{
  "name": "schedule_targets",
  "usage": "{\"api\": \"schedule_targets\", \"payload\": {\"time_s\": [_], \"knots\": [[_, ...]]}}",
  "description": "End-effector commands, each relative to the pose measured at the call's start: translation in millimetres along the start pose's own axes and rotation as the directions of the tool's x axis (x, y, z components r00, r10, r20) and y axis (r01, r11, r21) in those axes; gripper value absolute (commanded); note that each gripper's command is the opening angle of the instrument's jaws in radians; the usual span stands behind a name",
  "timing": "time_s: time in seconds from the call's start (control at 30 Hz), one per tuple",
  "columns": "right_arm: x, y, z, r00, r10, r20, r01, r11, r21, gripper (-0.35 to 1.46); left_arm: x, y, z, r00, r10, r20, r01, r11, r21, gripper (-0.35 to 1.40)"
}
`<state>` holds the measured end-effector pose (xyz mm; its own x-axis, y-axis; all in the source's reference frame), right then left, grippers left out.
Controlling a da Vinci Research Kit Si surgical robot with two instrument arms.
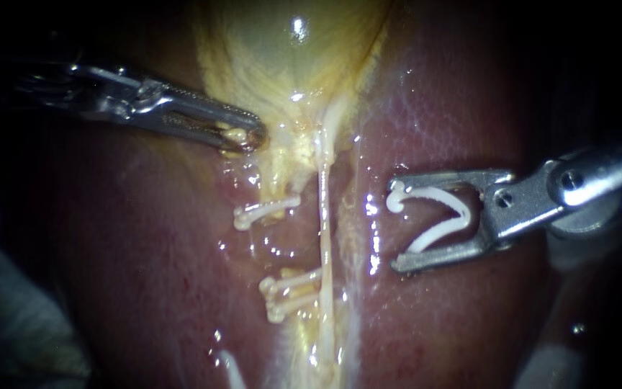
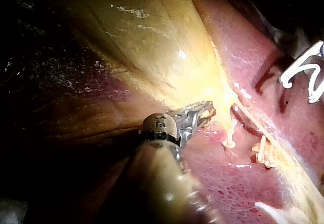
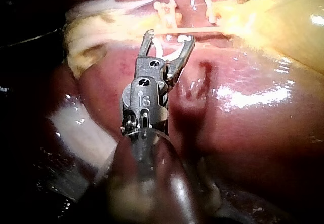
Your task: Clipping first clip right tube
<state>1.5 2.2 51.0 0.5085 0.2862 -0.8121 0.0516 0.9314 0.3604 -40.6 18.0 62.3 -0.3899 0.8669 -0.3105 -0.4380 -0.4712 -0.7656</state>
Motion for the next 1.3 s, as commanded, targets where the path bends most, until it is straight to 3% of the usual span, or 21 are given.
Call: {"api": "schedule_targets", "payload": {"time_s": [0.03, 0.23, 0.37, 0.63, 0.77, 1.3], "knots": [[0.0, 0.0, 0.0, 1.0, 0.0, 0.0, 0.0, 1.0, 0.0, 0.5, 0.0, 0.0, -0.1, 1.0, 0.0, 0.0, 0.0, 1.0, 0.0, -0.35], [0.0, 0.0, 0.0, 1.0, 0.001, 0.0, -0.001, 1.0, -0.002, 0.5, 0.0, 0.2, -0.7, 1.0, 0.0, -0.003, 0.0, 1.0, 0.004, -0.35], [0.0, 0.0, 0.0, 1.0, 0.002, 0.001, -0.002, 1.0, -0.004, 0.5, 0.5, 0.8, -2.6, 1.0, -0.004, -0.004, 0.004, 1.0, 0.011, -0.35], [0.0, 0.0, -0.1, 1.0, 0.004, 0.002, -0.004, 1.0, -0.007, 0.5, 3.1, 2.2, -7.5, 0.9981, -0.002, -0.061, 0.003, 1.0, 0.022, -0.35], [0.0, -0.1, -0.1, 1.0, 0.004, 0.002, -0.004, 1.0, -0.007, 0.5, 3.8, 2.6, -9.0, 0.997, 0.008, -0.077, -0.005, 1.0, 0.027, -0.35], [0.0, -0.1, 0.0, 1.0, 0.005, 0.001, -0.005, 1.0, -0.003, 0.5, 3.8, 2.7, -10.0, 0.9964, 0.009, -0.084, -0.007, 0.999, 0.034, -0.35]]}}
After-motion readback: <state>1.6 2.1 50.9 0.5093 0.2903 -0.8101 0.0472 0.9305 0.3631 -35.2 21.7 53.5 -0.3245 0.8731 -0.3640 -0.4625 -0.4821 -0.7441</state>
